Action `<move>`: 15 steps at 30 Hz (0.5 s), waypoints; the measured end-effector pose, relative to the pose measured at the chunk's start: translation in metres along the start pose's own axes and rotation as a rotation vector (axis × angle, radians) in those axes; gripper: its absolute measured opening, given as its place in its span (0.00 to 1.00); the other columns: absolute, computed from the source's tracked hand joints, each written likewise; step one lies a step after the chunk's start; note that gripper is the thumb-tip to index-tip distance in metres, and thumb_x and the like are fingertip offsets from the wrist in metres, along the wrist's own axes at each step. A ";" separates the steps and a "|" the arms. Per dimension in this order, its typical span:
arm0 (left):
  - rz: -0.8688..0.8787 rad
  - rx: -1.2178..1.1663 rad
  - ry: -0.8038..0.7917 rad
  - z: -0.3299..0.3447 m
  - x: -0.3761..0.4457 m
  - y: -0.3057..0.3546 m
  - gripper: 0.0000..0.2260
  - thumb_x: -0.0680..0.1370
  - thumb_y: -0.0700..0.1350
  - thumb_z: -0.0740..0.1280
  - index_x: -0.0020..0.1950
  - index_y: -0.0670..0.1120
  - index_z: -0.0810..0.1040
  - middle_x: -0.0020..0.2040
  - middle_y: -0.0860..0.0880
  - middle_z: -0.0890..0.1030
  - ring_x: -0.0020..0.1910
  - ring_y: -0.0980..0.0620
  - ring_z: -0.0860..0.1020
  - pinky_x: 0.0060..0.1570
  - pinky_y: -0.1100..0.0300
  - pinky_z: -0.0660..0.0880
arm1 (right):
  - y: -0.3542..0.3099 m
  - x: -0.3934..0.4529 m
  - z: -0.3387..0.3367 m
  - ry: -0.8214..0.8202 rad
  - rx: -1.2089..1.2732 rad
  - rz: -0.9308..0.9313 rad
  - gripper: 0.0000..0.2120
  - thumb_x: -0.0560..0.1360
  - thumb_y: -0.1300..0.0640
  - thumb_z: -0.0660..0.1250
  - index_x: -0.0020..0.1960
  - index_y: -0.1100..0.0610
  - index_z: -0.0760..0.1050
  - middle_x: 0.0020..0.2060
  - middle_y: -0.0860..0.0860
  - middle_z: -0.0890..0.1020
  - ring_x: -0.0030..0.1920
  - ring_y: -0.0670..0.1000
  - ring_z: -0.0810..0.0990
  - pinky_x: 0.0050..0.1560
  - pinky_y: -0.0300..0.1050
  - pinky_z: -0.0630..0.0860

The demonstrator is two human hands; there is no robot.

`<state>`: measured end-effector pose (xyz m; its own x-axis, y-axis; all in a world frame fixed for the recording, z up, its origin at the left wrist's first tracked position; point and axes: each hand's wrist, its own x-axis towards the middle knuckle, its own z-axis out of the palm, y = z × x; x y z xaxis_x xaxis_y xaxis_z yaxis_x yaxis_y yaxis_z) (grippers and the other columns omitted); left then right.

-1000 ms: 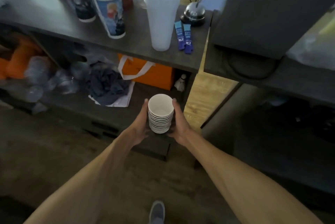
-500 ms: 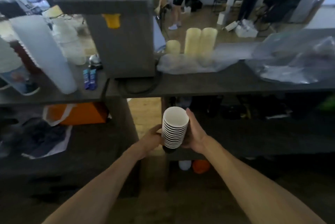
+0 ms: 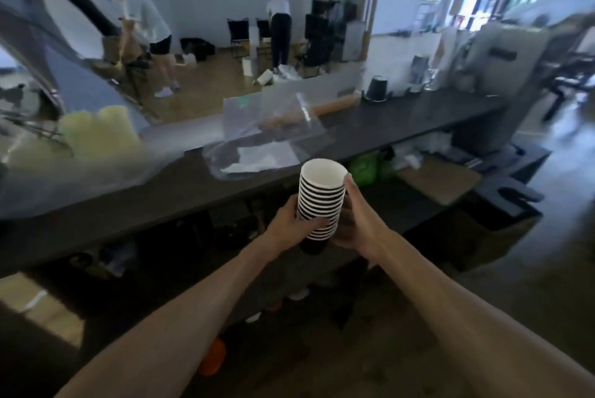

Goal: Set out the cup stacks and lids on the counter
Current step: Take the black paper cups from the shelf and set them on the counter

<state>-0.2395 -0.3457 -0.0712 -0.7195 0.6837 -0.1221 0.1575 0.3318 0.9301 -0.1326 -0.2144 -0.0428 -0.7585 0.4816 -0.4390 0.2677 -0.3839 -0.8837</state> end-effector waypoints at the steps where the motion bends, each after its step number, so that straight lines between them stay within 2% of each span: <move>1: 0.027 -0.004 -0.004 0.018 0.021 0.017 0.43 0.65 0.59 0.77 0.75 0.50 0.63 0.69 0.51 0.74 0.67 0.50 0.73 0.67 0.46 0.71 | -0.019 0.005 -0.019 0.035 0.007 -0.020 0.54 0.48 0.17 0.68 0.69 0.43 0.74 0.63 0.52 0.81 0.59 0.58 0.81 0.60 0.62 0.77; 5: 0.109 -0.034 -0.028 0.081 0.109 0.085 0.44 0.64 0.60 0.77 0.75 0.50 0.64 0.69 0.51 0.74 0.67 0.50 0.73 0.67 0.46 0.71 | -0.094 0.048 -0.091 0.113 0.059 -0.078 0.44 0.62 0.20 0.63 0.69 0.46 0.73 0.62 0.53 0.80 0.59 0.58 0.80 0.55 0.57 0.79; 7: 0.160 -0.019 -0.028 0.105 0.159 0.114 0.44 0.64 0.62 0.76 0.74 0.49 0.64 0.69 0.51 0.74 0.66 0.51 0.74 0.67 0.47 0.71 | -0.131 0.079 -0.123 0.147 0.050 -0.104 0.47 0.61 0.19 0.62 0.71 0.46 0.71 0.65 0.52 0.78 0.62 0.58 0.78 0.58 0.61 0.77; 10: 0.205 -0.009 -0.032 0.133 0.233 0.160 0.38 0.68 0.57 0.77 0.73 0.47 0.66 0.66 0.51 0.76 0.64 0.52 0.75 0.66 0.50 0.72 | -0.186 0.127 -0.167 0.200 0.040 -0.159 0.58 0.50 0.16 0.65 0.72 0.46 0.71 0.67 0.52 0.77 0.63 0.58 0.77 0.63 0.65 0.74; 11: 0.213 -0.015 -0.035 0.140 0.256 0.174 0.36 0.69 0.54 0.77 0.72 0.46 0.67 0.64 0.51 0.76 0.63 0.52 0.75 0.65 0.51 0.72 | -0.203 0.142 -0.179 0.199 0.030 -0.178 0.57 0.50 0.16 0.65 0.72 0.46 0.72 0.67 0.53 0.77 0.63 0.58 0.77 0.64 0.64 0.75; 13: 0.221 -0.027 -0.050 0.150 0.295 0.198 0.31 0.71 0.51 0.76 0.70 0.45 0.69 0.60 0.53 0.76 0.61 0.55 0.74 0.64 0.54 0.72 | -0.232 0.170 -0.205 0.164 -0.003 -0.207 0.48 0.60 0.18 0.62 0.70 0.48 0.74 0.64 0.53 0.79 0.62 0.57 0.78 0.62 0.61 0.76; 15: 0.212 -0.024 -0.062 0.158 0.329 0.218 0.25 0.74 0.48 0.74 0.68 0.46 0.71 0.57 0.54 0.75 0.58 0.57 0.73 0.59 0.59 0.71 | -0.256 0.195 -0.227 0.139 -0.030 -0.208 0.45 0.62 0.19 0.61 0.67 0.48 0.76 0.61 0.53 0.81 0.59 0.57 0.81 0.60 0.61 0.78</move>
<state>-0.3349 0.0543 0.0370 -0.6284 0.7758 0.0567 0.2844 0.1613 0.9451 -0.2145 0.1565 0.0607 -0.7106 0.6524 -0.2635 0.1339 -0.2423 -0.9609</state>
